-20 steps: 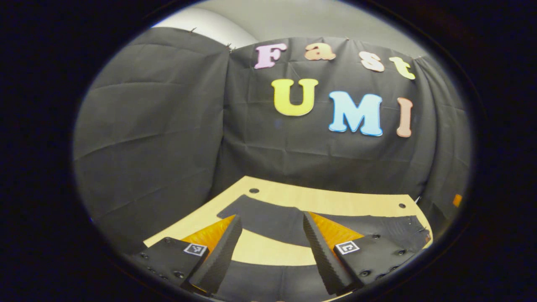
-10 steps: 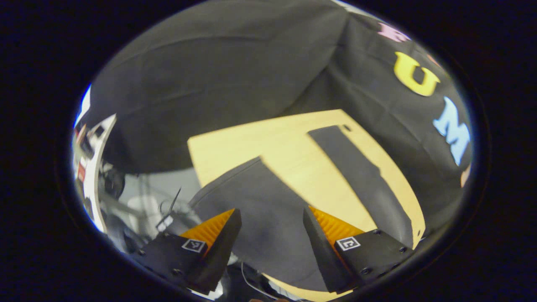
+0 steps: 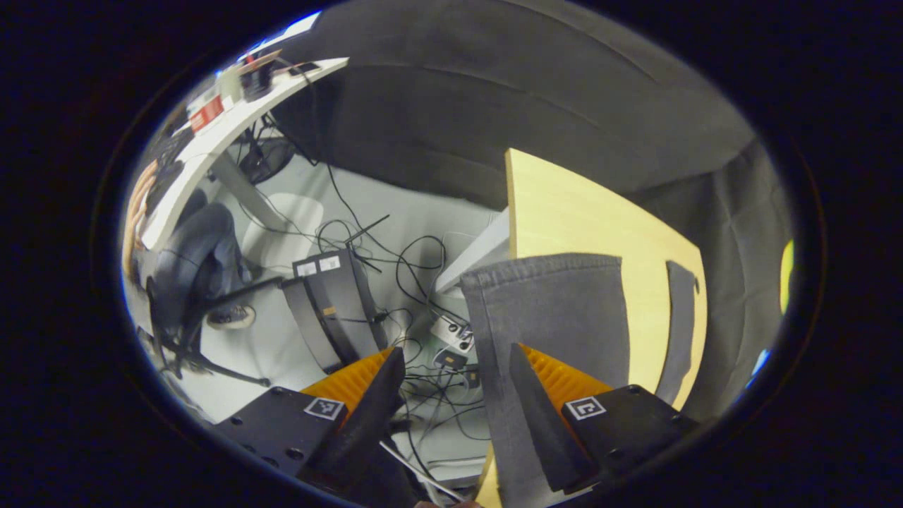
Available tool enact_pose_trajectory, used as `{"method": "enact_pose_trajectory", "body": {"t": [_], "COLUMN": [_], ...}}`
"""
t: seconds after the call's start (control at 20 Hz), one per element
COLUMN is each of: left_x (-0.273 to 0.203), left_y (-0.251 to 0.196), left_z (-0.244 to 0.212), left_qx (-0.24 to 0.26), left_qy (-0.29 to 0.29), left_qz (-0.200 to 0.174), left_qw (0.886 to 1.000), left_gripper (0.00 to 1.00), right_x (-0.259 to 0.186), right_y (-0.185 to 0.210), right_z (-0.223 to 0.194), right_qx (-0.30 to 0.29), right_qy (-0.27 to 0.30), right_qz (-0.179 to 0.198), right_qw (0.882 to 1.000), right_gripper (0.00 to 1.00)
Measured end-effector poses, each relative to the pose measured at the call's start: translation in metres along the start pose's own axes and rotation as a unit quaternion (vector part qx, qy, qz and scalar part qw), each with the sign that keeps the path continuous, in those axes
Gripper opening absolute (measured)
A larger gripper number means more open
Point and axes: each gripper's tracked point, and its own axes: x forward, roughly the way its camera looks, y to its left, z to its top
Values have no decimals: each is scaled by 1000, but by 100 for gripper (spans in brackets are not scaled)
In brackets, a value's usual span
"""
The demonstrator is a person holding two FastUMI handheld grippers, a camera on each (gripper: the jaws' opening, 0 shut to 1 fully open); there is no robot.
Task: Grasp the waist and the cuffs of the jeans and fold them to make the two legs overlap; first hold the waist and fold one-third of the jeans toward the cuffs, then hold the cuffs and fold the remaining one-third in the same direction to finish folding.
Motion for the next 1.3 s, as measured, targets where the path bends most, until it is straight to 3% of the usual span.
{"method": "enact_pose_trajectory", "body": {"t": [0.2, 0.3, 0.35, 0.5, 0.75, 0.8, 0.9, 1.0, 1.2, 1.25, 1.3], "left_x": [11, 29, 37, 29, 35, 34, 38, 43, 39, 31, 32], "left_y": [-27, -34, -46, -56, -68, -70, -89, -91, -85, -77, -80], "left_z": [8, -6, -9, -3, -5, -6, -8, -8, -1, 2, 3], "left_qx": [6, 41, 37, 90, 77, 77, 79, 83, 72, 66, 64], "left_qy": [-9, 0, -30, -54, -63, -64, -57, -47, -22, -28, -16], "left_qz": [11, 57, 60, 113, 105, 101, 59, 63, 57, 76, 67], "left_qw": [1000, 998, 997, 988, 989, 990, 994, 993, 996, 995, 996], "left_gripper": [100, 99, 99, 99, 99, 94, 87, 57, 52, 37, 22], "right_x": [-27, -53, -76, -57, -55, -56, -54, -54, -51, -52, -55], "right_y": [-46, -77, -85, -37, -31, -32, -33, -35, -35, -35, -40], "right_z": [-18, -34, -47, -35, -36, -36, -34, -33, -33, -33, -32], "right_qx": [-10, -9, -9, -12, -12, -12, -14, -16, -20, -23, -26], "right_qy": [-12, -17, -20, -26, -35, -39, -50, -57, -57, -52, -50], "right_qz": [5, 5, 6, 7, 7, 7, 7, 8, 11, 13, 14], "right_qw": [1000, 1000, 1000, 1000, 999, 999, 999, 998, 998, 998, 998], "right_gripper": [97, 98, 98, 98, 98, 97, 98, 98, 98, 98, 96]}}
